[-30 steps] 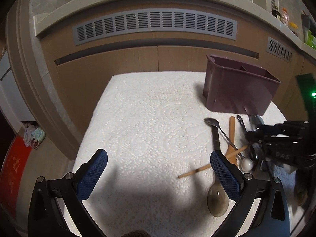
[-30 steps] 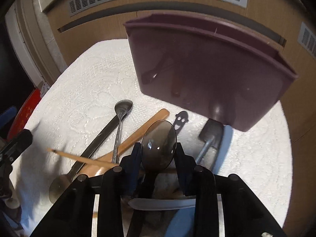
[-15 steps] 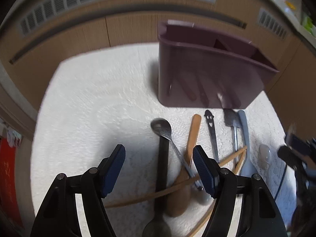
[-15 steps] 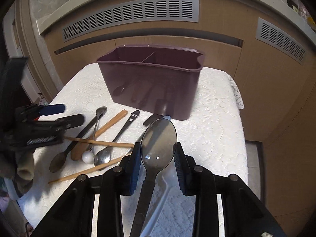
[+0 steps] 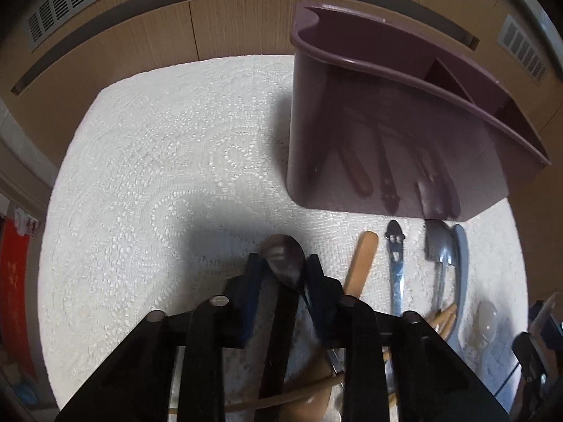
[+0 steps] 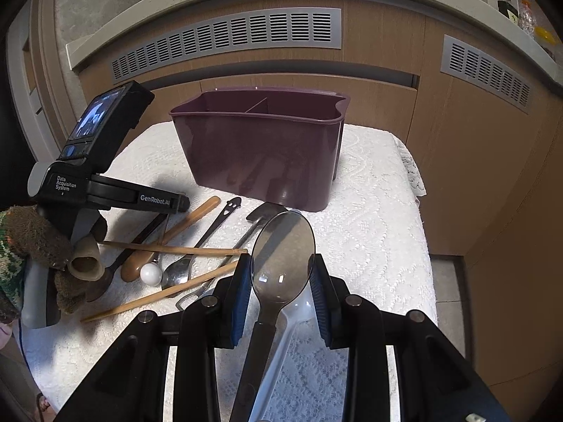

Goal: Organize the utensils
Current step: 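Lower the left gripper and grasp the white-ball-handled spoon while the right gripper holds the grey spoon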

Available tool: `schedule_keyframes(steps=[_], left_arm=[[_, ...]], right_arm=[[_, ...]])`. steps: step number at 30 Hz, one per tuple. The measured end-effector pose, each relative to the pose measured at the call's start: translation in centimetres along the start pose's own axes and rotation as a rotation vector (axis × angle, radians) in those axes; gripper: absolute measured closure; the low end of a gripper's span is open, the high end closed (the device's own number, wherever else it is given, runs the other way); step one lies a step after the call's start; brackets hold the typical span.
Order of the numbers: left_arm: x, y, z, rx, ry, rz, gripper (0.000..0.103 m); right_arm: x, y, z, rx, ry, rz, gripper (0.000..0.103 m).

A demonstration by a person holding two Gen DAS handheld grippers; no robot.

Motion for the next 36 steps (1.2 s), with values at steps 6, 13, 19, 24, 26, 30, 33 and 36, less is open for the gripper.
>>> schedule_keyframes(steps=[6, 13, 19, 24, 26, 30, 33, 36], left_arm=[[1.2, -2.6, -3.2, -0.091, -0.094, 0.019, 0.077], [2.3, -6.2, -9.7, -0.252, -0.172, 0.066, 0.077], [2.6, -9.6, -15.3, -0.400, -0.227, 0.107, 0.096], [2.7, -10.1, -17.7, -0.466, -0.225, 0.118, 0.096], [3.4, -9.7, -17.8, -0.456, -0.220, 0.088, 0.096], [6.5, -8.3, -16.0, -0.368, -0.154, -0.032, 0.094], [8.6, -7.9, -13.7, -0.280, -0.114, -0.093, 0.092], [10.1, -8.2, -11.6, -0.189, -0.098, -0.140, 0.069]], right_arm=[[0.5, -0.1, -0.7, -0.005, -0.015, -0.001, 0.073], [1.7, -0.1, -2.1, -0.026, -0.026, -0.018, 0.073], [2.4, -0.1, -4.3, -0.066, -0.026, -0.022, 0.073], [2.8, 0.3, -5.4, -0.089, -0.029, -0.026, 0.073], [2.9, 0.5, -5.6, -0.092, -0.031, -0.028, 0.073], [2.9, 0.4, -5.6, -0.086, -0.041, -0.034, 0.073], [2.7, 0.2, -5.4, -0.072, -0.042, -0.031, 0.073], [2.6, 0.0, -5.1, -0.065, -0.037, -0.026, 0.073]])
Point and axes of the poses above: each gripper's, at about its wrist camera, not at the fingertips, and z roughly the way its jaws point, x to its left, y to its top, the point moved 3 cm from there along z, roughly the way its jaws point, and after that the axes turned 9 degrees about -z, right-handed, at the moved point
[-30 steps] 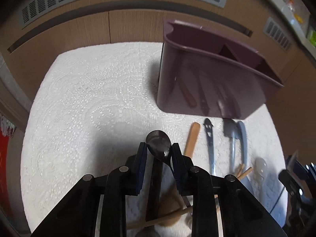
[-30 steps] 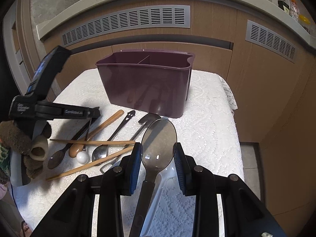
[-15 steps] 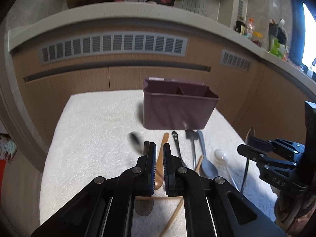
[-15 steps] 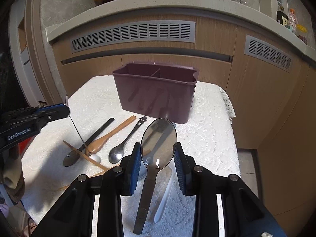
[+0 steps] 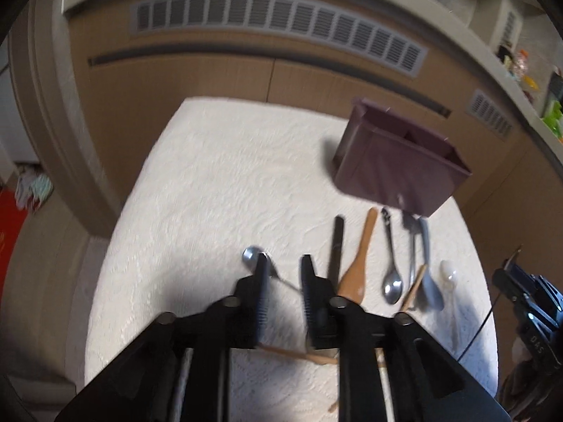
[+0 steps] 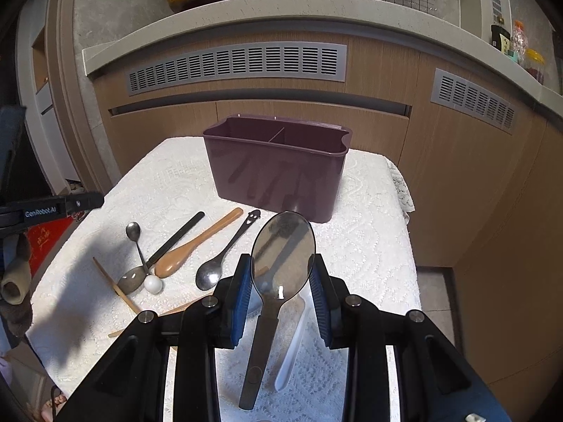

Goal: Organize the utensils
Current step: 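Lower the left gripper and grasp the white-ball-handled spoon while the right gripper holds the grey spoon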

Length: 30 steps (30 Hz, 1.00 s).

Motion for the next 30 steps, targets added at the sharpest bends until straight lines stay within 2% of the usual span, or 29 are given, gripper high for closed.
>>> schedule_keyframes(steps=[1, 2, 5, 8, 10, 13, 16, 18, 21, 22, 23, 25, 30], left_arm=[[0.6, -0.1, 0.8, 0.036, 0.010, -0.028, 0.054], [1.0, -0.2, 1.5, 0.066, 0.011, -0.050, 0.046], [1.5, -0.8, 4.0, 0.177, 0.002, -0.104, 0.045], [1.9, -0.6, 6.5, 0.251, 0.012, -0.182, 0.045], [1.3, 0.2, 7.0, 0.225, 0.034, -0.188, 0.045], [0.3, 1.1, 8.5, 0.242, 0.037, -0.182, 0.045], [-1.2, 1.4, 9.2, 0.216, 0.087, -0.118, 0.045], [-2.3, 1.1, 9.3, 0.203, 0.083, -0.065, 0.045], [-3.3, 0.6, 9.4, 0.158, 0.120, 0.007, 0.046], [-3.5, 0.6, 9.4, 0.138, 0.124, 0.026, 0.053], [-3.7, 0.6, 9.5, 0.127, 0.136, 0.039, 0.069], [-3.7, 0.7, 9.5, 0.088, 0.145, 0.066, 0.078], [-3.7, -0.7, 7.3, 0.036, 0.040, 0.078, 0.078]], right_arm=[[0.0, 0.0, 0.1, 0.002, 0.002, 0.001, 0.073], [0.0, -0.1, 0.2, 0.003, 0.004, 0.001, 0.073], [0.1, -0.2, 0.3, 0.002, 0.003, -0.003, 0.073], [0.1, -0.1, 0.4, 0.001, 0.004, -0.001, 0.073], [0.1, -0.2, 0.5, 0.000, 0.004, 0.002, 0.073], [0.0, -0.4, 0.6, 0.000, 0.003, 0.007, 0.073], [-0.3, -0.5, 0.6, 0.001, -0.001, 0.016, 0.073], [-0.4, -0.6, 0.6, -0.001, -0.005, 0.019, 0.073], [-0.4, -0.6, 0.8, 0.002, -0.011, 0.019, 0.073], [-0.4, -0.6, 0.9, 0.003, -0.014, 0.020, 0.073], [-0.3, -0.6, 1.1, 0.004, -0.014, 0.021, 0.073], [-0.3, -0.6, 1.2, 0.002, -0.014, 0.022, 0.073], [-0.3, -0.6, 0.9, -0.018, -0.017, 0.018, 0.073]])
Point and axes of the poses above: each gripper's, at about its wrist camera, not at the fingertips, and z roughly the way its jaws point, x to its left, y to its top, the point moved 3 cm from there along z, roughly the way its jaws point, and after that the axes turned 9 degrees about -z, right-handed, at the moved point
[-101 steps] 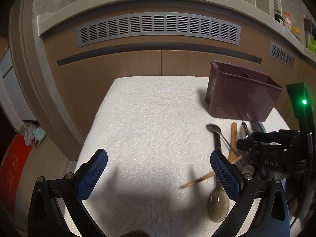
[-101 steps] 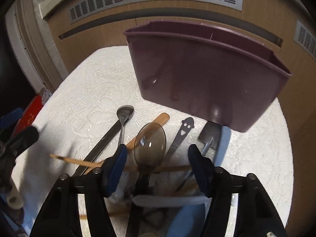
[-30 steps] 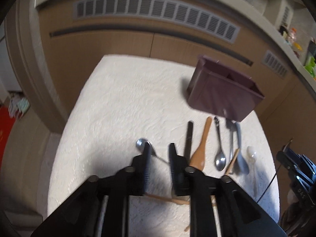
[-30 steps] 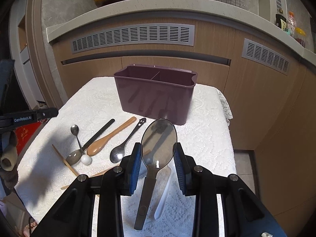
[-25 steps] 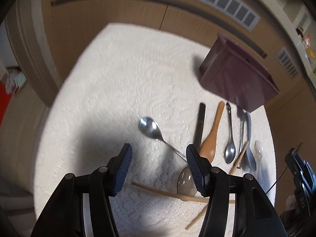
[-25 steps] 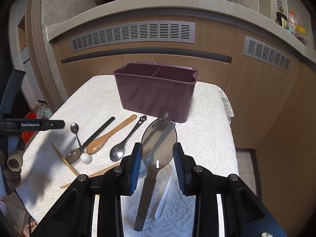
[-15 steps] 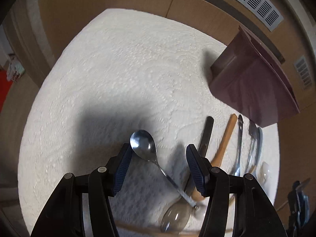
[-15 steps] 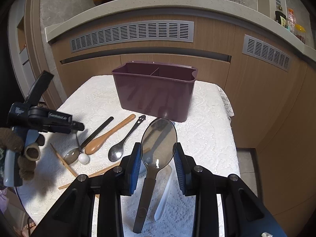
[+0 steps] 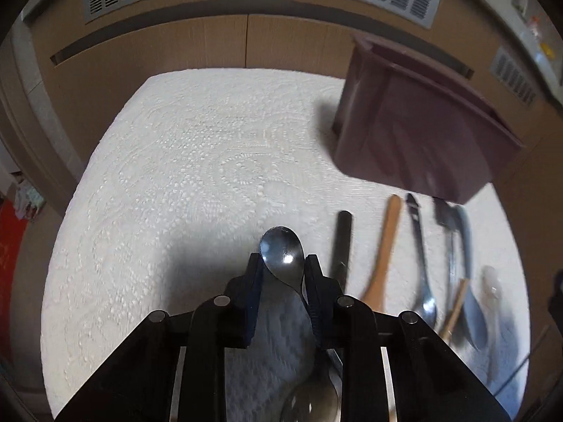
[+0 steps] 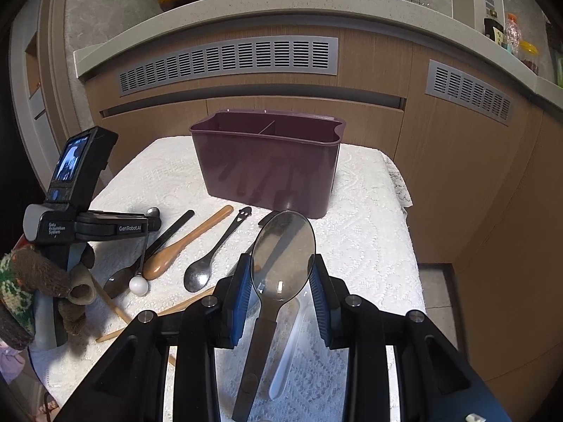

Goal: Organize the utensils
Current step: 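Lower the left gripper and grasp the white-ball-handled spoon while the right gripper holds the grey spoon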

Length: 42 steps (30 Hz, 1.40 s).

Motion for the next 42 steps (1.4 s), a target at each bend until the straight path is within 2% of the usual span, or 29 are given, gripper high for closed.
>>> schedule_keyframes(steps=[5, 10, 11, 12, 13, 17, 19, 24, 25, 26, 28, 32, 35, 37, 39, 42], left_arm=[[-1.2, -1.8, -5.7, -0.157, -0.060, 0.088, 0.078], [-2.2, -2.2, -10.0, -0.278, -0.096, 0.139, 0.079], [-2.2, -1.9, -10.4, -0.293, -0.102, 0.142, 0.084], [-2.3, -1.7, -10.8, -0.307, -0.108, 0.143, 0.096], [-2.4, -1.6, -11.2, -0.316, -0.112, 0.145, 0.102], [-2.8, -0.8, -12.5, -0.343, -0.119, 0.154, 0.102], [-2.4, -0.3, -12.1, -0.328, -0.108, 0.127, 0.101], [-1.8, 0.6, -8.5, -0.177, -0.093, 0.100, 0.094], [-2.0, 0.8, -7.3, -0.131, -0.097, 0.096, 0.086], [-2.2, 0.8, -6.1, -0.088, -0.104, 0.092, 0.072], [-3.0, 0.9, -4.0, -0.023, -0.109, 0.088, 0.054], [-4.0, 2.1, -0.3, 0.048, -0.054, 0.034, 0.053], [-5.0, 3.0, 1.9, 0.062, 0.011, 0.025, 0.053], [-5.2, 2.9, 2.5, 0.080, 0.026, 0.018, 0.053], [-5.3, 2.0, 1.3, 0.062, -0.035, 0.054, 0.053], [-5.1, -0.9, -2.6, -0.050, -0.105, 0.174, 0.053]], right_arm=[[0.0, 0.0, -0.9, -0.025, 0.012, -0.004, 0.073], [0.3, 0.5, -1.7, -0.049, 0.010, -0.013, 0.073], [0.4, 0.6, -1.9, -0.055, 0.008, -0.016, 0.073], [0.4, 0.7, -2.0, -0.061, 0.007, -0.019, 0.073], [0.4, 0.9, -2.3, -0.068, 0.005, -0.022, 0.073], [0.5, 1.7, -3.1, -0.100, 0.005, -0.032, 0.073], [0.6, 2.0, -3.4, -0.109, -0.004, -0.042, 0.073], [0.4, 1.7, -3.1, -0.094, -0.008, -0.049, 0.073], [0.4, 1.6, -2.8, -0.086, -0.006, -0.046, 0.073], [0.3, 1.5, -2.6, -0.079, -0.004, -0.042, 0.073], [0.1, 1.3, -2.2, -0.070, -0.003, -0.036, 0.073], [-0.3, 0.9, -1.8, -0.062, -0.008, -0.029, 0.073], [-0.6, 0.7, -1.6, -0.059, -0.012, -0.020, 0.073], [-0.8, 0.6, -1.3, -0.053, -0.015, -0.014, 0.073], [-1.0, 0.3, -1.4, -0.056, -0.014, -0.008, 0.073], [-1.4, 0.0, -1.8, -0.066, -0.013, -0.005, 0.073]])
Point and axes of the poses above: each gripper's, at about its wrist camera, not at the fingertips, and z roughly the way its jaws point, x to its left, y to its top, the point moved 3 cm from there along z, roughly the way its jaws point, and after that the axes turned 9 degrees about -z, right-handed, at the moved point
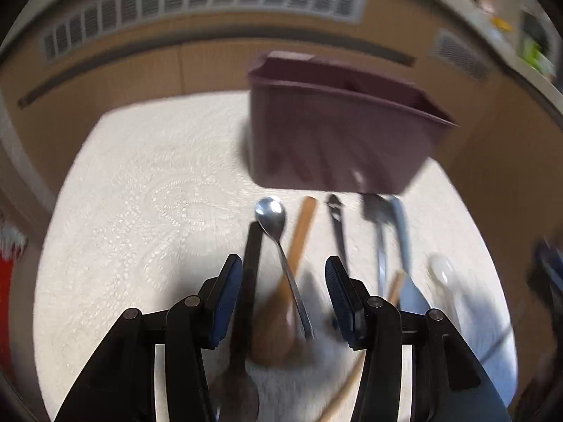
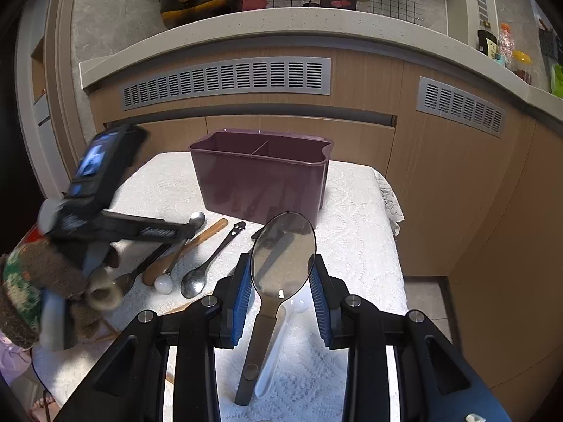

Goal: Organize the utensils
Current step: 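Lower the left gripper and grasp the white-ball-handled spoon while the right gripper holds the grey spoon, then lift both held utensils and carry them over the maroon caddy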

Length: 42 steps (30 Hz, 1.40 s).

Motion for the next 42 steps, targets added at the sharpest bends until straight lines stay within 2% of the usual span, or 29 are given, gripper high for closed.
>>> schedule_keyframes(steps=[4, 6, 7, 10, 12, 13, 16, 18, 20, 23, 26, 33, 42], left_arm=[[-1.2, -4.7, -4.5, -0.115, -0.023, 0.090, 0.053], [-1.7, -5.5, -5.3, -0.162, -0.014, 0.099, 0.055], [-2.2, -5.9, -5.3, -0.175, 0.002, 0.110, 0.060], [-3.0, -5.4, -3.7, -0.140, 0.052, 0.118, 0.062], [-2.3, -5.0, -2.2, -0.085, 0.061, 0.074, 0.066], [-2.0, -4.8, -1.6, -0.063, 0.054, 0.049, 0.072], [-2.1, -5.1, -0.2, -0.021, 0.044, 0.036, 0.073], [-2.6, -5.6, 0.4, -0.005, 0.052, 0.059, 0.073], [-2.8, -5.6, 0.4, -0.013, 0.060, 0.068, 0.081], [-2.5, -5.5, 0.1, -0.030, 0.055, 0.064, 0.081], [-2.6, -5.4, -1.4, -0.077, 0.036, 0.079, 0.081], [-2.5, -4.2, -8.0, -0.260, -0.030, 0.103, 0.081], [-1.9, -2.8, -10.6, -0.300, -0.067, 0.073, 0.081]], right_arm=[[-0.4, -0.5, -0.2, -0.002, -0.006, 0.011, 0.073], [-0.4, -0.5, -0.3, -0.003, -0.012, 0.014, 0.073], [-0.4, -0.5, -0.3, -0.003, -0.012, 0.019, 0.073], [-0.2, -0.4, -0.5, 0.000, -0.014, 0.025, 0.073], [-0.2, -0.3, -0.7, -0.001, -0.021, 0.024, 0.073], [-0.2, -0.3, -0.9, -0.002, -0.024, 0.024, 0.073], [0.0, -0.3, -1.1, -0.003, -0.031, 0.019, 0.073], [0.2, -0.3, -1.1, 0.000, -0.036, 0.009, 0.073], [0.5, -0.3, -1.1, 0.001, -0.036, 0.001, 0.073], [0.8, -0.1, -1.2, -0.003, -0.037, -0.009, 0.073], [1.1, 0.1, -1.5, -0.009, -0.037, -0.019, 0.073], [1.3, 0.4, -2.9, -0.038, -0.037, -0.028, 0.073], [1.5, 1.3, -3.6, -0.062, -0.022, -0.027, 0.073]])
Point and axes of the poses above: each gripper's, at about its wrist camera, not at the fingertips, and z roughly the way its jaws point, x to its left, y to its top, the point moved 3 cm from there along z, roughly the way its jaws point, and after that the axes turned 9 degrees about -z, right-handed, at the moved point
